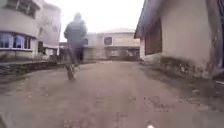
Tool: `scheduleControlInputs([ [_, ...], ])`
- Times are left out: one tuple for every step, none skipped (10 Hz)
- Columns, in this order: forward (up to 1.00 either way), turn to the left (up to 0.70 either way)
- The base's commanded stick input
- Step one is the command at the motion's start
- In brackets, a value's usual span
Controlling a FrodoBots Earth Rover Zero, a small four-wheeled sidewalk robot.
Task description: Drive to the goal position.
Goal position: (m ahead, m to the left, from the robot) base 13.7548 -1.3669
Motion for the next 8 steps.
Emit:
scheduleControlInputs([
  [0.70,0.13],
  [0.70,0.16],
  [0.70,0.03],
  [0.70,-0.03],
  [0.70,-0.09],
  [0.70,-0.15],
  [0.70,-0.25],
  [0.70,-0.25],
])
